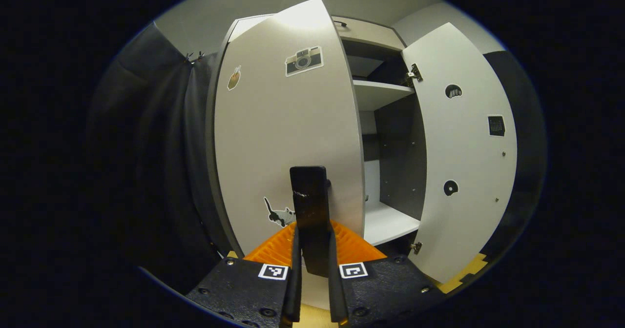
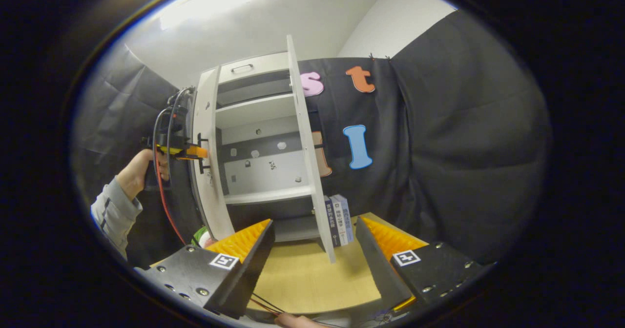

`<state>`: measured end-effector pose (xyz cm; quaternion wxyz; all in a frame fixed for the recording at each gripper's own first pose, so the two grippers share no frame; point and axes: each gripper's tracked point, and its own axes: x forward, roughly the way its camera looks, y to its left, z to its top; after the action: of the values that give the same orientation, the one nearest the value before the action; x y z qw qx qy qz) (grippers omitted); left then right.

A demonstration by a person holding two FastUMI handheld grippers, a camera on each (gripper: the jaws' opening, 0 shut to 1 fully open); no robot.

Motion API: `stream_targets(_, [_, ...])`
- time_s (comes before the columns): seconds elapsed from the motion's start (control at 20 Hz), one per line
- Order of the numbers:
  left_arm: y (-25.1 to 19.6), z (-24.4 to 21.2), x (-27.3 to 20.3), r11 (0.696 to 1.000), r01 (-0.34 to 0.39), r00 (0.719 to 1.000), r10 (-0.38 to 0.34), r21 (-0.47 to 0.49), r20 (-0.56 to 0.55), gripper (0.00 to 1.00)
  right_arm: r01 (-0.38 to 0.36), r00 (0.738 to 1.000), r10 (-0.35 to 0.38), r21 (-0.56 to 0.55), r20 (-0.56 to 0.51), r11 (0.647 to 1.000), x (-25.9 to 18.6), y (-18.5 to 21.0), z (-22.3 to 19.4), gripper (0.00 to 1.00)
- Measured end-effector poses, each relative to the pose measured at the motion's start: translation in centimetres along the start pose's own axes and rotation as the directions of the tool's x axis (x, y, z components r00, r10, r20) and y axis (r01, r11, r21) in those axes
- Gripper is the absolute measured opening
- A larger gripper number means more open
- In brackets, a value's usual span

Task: Open the right door of the double-door shoe cabinet with the right hand, and open the left door with the left hand.

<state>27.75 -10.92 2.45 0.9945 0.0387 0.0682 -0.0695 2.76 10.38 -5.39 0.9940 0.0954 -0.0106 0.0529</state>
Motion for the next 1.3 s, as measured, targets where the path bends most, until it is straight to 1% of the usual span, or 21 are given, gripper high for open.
stream_targets(0.05, [0.0, -0.1, -0.1, 1.0, 0.005, 1.0, -0.005, 0.002, -0.004, 0.24, -0.003, 1.0, 0.003, -0.002, -0.001, 1.0, 0.0, 0.2, 0.0, 0.99])
stream_targets(0.1, [0.2, -0.1, -0.3, 1.0, 0.007, 1.0, -0.007, -0.004, -0.001, 0.24, -0.005, 1.0, 0.005, -0.008, -0.001, 1.0, 0.1, 0.3, 0.2, 0.94])
stream_targets(0.35, [0.8, 0.0, -0.8, 1.0, 0.009, 1.0, -0.009, 0.002, 0.019, 0.24, 0.014, 1.0, -0.014, -0.014, 0.01, 1.0, 0.0, 0.2, 0.4, 0.94])
stream_targets(0.4, [1.1, 0.0, -0.9, 1.0, 0.007, 1.0, -0.007, 0.007, 0.018, 0.21, 0.014, 1.0, -0.014, -0.016, 0.008, 1.0, 0.0, 0.2, 0.4, 0.99])
stream_targets(0.45, [1.3, 0.0, -1.1, 1.0, 0.003, 1.0, -0.003, 0.001, 0.021, 0.21, 0.015, 1.0, -0.015, -0.018, 0.007, 1.0, 0.1, 0.3, 0.4, 0.94])
stream_targets(0.6, [2.1, -0.1, -1.6, 1.0, -0.012, 1.0, 0.012, 0.002, 0.021, 0.21, 0.016, 1.0, -0.016, -0.01, 0.004, 1.0, 0.1, 0.5, 0.3, 0.94])
stream_targets(0.65, [2.3, -0.1, -1.7, 1.0, -0.016, 1.0, 0.016, -0.002, 0.021, 0.19, 0.016, 1.0, -0.016, -0.007, 0.002, 1.0, 0.2, 0.6, 0.3, 0.99])
stream_targets(0.85, [3.5, -0.3, -2.4, 0.999, -0.037, 0.999, 0.037, -0.007, 0.015, 0.15, 0.013, 1.0, -0.013, 0.001, 0.005, 1.0, 0.5, 1.3, 0.4, 0.99])
stream_targets(1.05, [4.8, -0.3, -2.8, 0.998, -0.063, 0.998, 0.064, -0.015, 0.021, 0.08, -0.003, 1.0, 0.003, -0.004, 0.001, 1.0, 0.6, 2.6, 0.1, 0.98])
stream_targets(1.15, [5.6, -0.4, -2.9, 0.995, -0.093, 0.995, 0.093, -0.021, 0.019, 0.05, -0.014, 1.0, 0.014, -0.007, -0.006, 1.0, 0.9, 3.3, -0.2, 0.98])
stream_targets(1.2, [6.1, -0.4, -2.8, 0.993, -0.113, 0.993, 0.114, -0.029, 0.02, 0.01, -0.017, 1.0, 0.017, -0.008, -0.01, 1.0, 1.1, 3.6, -0.3, 0.98])
stream_targets(1.3, [6.5, -0.3, -2.9, 0.991, -0.128, 0.991, 0.128, -0.027, 0.031, 0.0, -0.024, 1.0, 0.024, -0.009, -0.013, 1.0, 1.5, 4.3, -0.3, 0.98])
